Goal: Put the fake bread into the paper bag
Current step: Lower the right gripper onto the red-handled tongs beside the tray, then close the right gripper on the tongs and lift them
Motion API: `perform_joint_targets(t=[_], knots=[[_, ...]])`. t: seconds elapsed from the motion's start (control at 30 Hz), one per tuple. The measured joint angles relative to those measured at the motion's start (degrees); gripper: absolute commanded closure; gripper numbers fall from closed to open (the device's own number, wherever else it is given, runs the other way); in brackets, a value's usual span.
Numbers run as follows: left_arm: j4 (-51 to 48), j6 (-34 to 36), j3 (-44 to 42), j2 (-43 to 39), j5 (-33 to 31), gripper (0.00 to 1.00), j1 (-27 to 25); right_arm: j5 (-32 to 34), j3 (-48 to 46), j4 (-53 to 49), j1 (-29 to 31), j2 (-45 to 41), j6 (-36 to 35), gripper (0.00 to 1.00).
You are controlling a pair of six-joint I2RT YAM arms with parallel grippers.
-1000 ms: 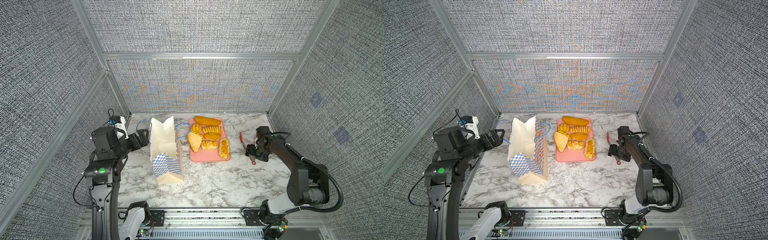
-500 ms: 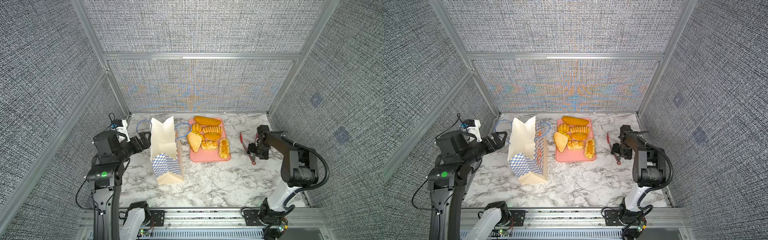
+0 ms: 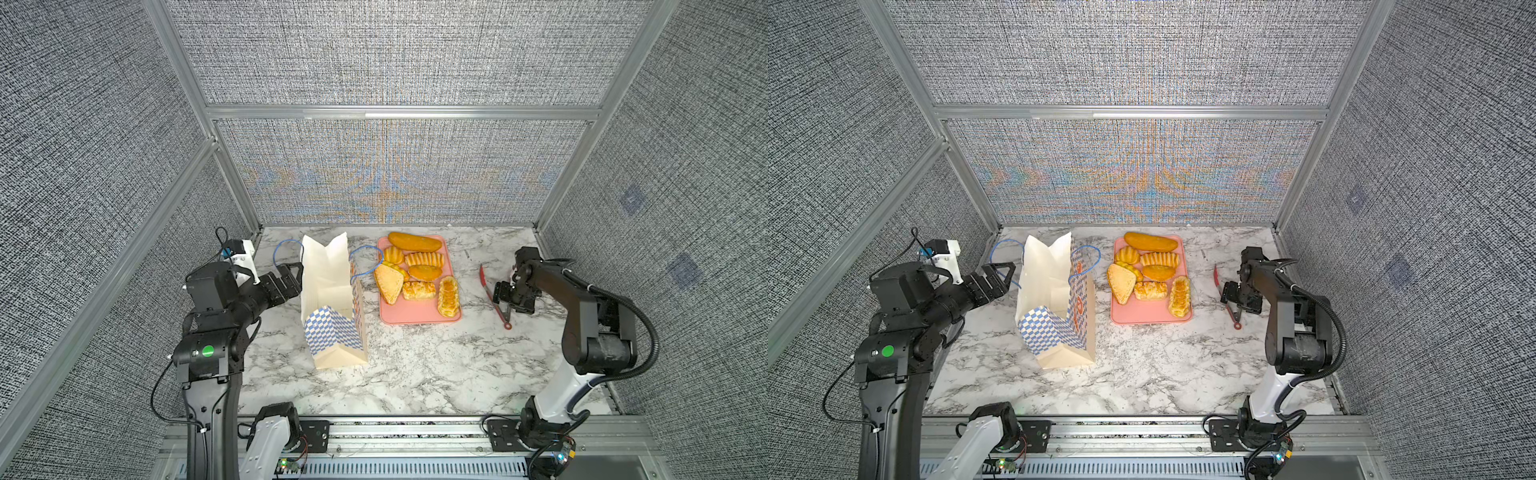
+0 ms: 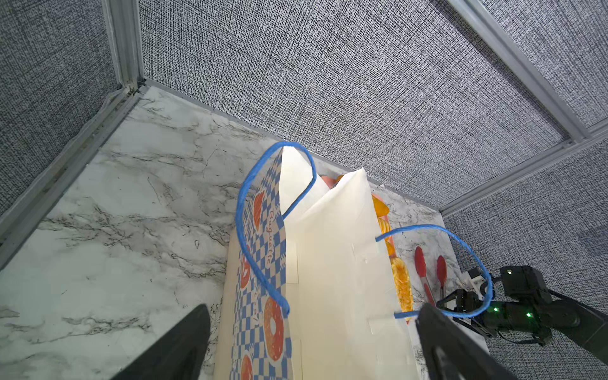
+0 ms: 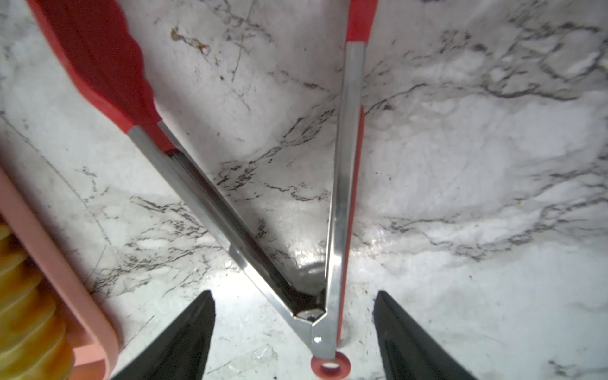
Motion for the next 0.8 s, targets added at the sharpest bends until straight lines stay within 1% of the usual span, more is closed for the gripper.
perform_joint_targets(t=[0.3,0.63,0.7,0.8], knots=[[0.17,-1.20,-0.76,-0.87,0.09,0.02,0.00,-0.63,0.87,0.31,1.01,3.48,-0.20,0.23],[0.13,-1.73,-1.68,-1.31,0.35,0.02,0.00,1.99,3.80,-0.83,3.80,5.79,-0.28,0.34],[0.13,-1.73,-1.81,-1.42,0.39,0.02,0.00,2.86,4.70,-1.33,4.02,6.73,-0.22,0.34],[0.13,-1.70,-2.03,-1.53,0.52,0.02,0.00,3.80,6.03,-1.81,4.09,7.91,0.07,0.29]])
